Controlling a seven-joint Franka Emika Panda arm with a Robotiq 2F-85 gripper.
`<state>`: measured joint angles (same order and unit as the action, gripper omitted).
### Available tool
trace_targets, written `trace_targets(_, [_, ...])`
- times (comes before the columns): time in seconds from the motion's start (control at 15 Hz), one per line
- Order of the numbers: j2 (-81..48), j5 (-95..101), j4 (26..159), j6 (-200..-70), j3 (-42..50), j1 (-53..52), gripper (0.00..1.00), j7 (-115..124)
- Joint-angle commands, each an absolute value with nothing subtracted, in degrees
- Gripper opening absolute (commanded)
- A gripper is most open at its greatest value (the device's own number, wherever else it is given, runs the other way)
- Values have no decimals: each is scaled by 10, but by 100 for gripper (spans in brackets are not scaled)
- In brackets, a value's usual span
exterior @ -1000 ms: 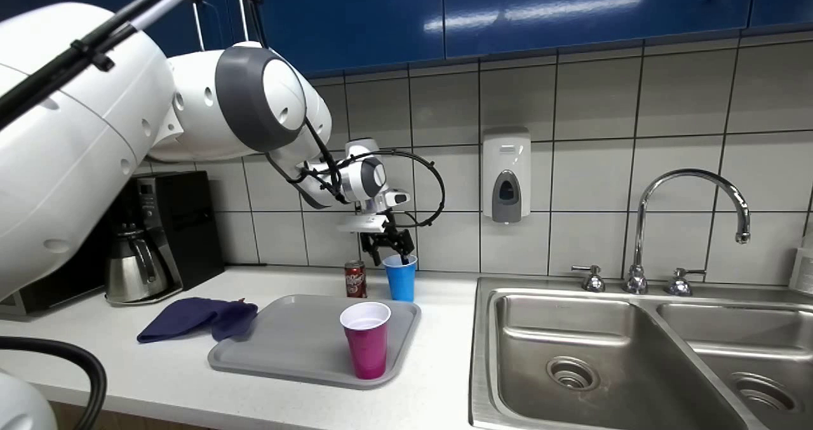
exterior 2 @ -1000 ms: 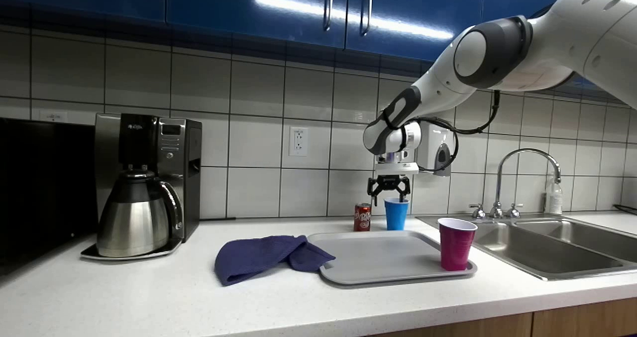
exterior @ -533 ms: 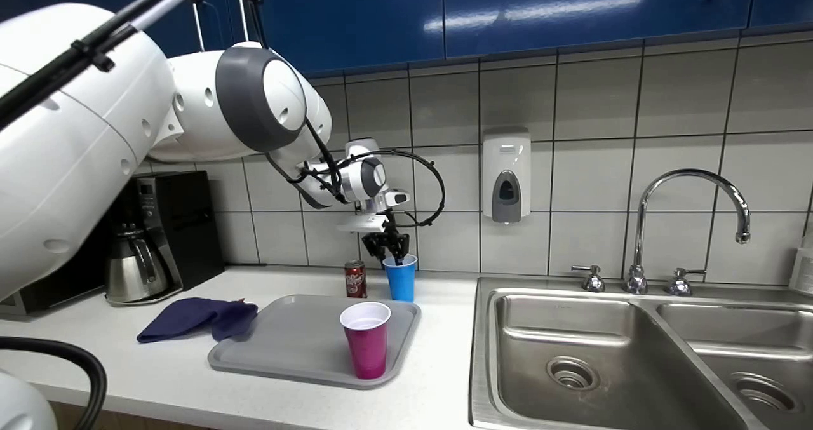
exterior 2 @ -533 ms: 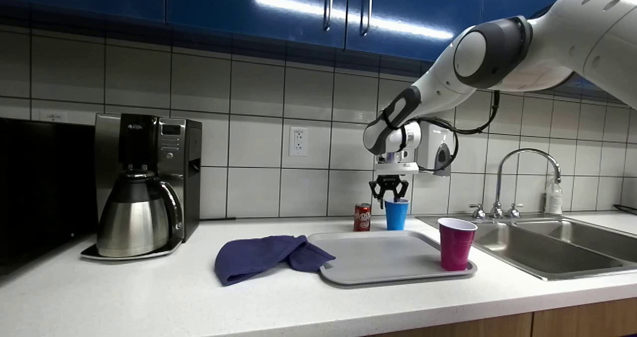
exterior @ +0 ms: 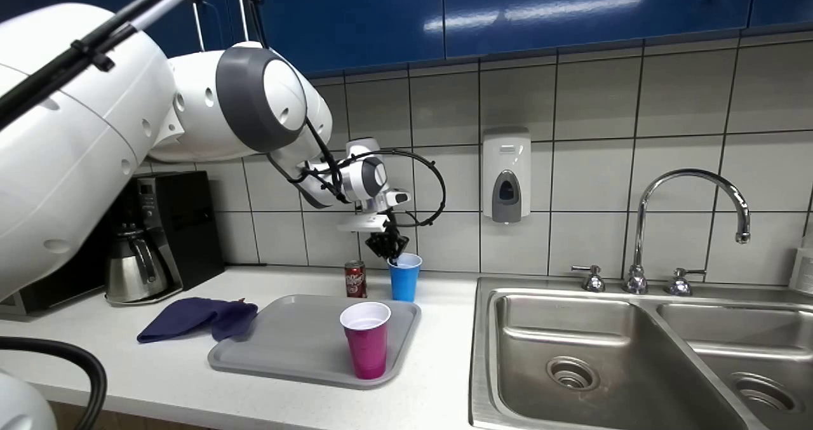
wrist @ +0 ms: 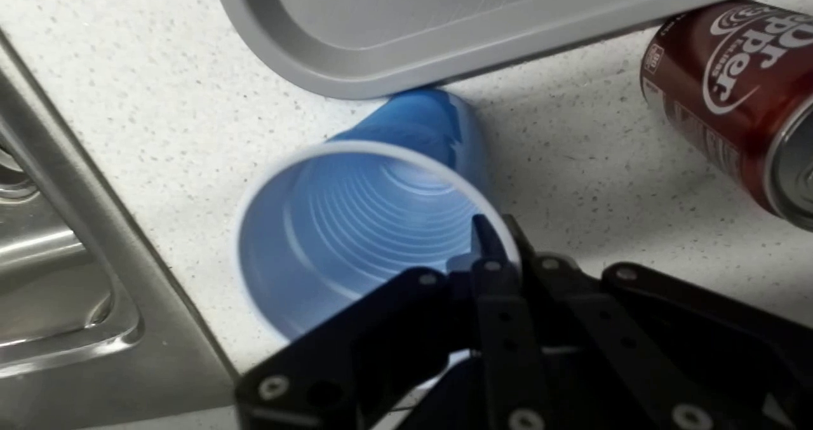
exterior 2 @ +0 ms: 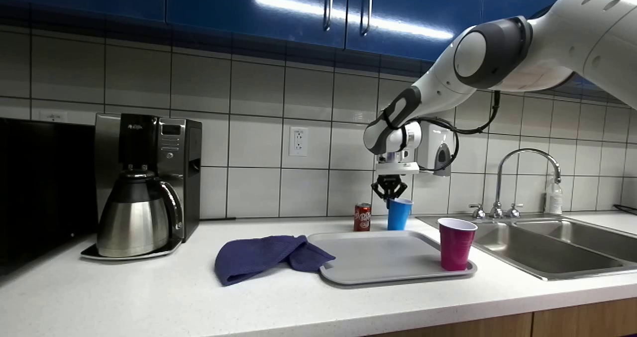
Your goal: Put the plastic cups on the tray
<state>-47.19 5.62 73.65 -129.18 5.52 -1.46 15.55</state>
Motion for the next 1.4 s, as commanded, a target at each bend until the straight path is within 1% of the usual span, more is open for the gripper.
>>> trace_targets(0.0, [-478, 45, 713, -1269, 57, -11, 1, 155])
trace_targets(0.67, [-446, 46, 716, -1265, 56, -13, 1, 148])
trace_targets(1.33, [-387, 56, 775, -1267, 60, -16, 1, 145])
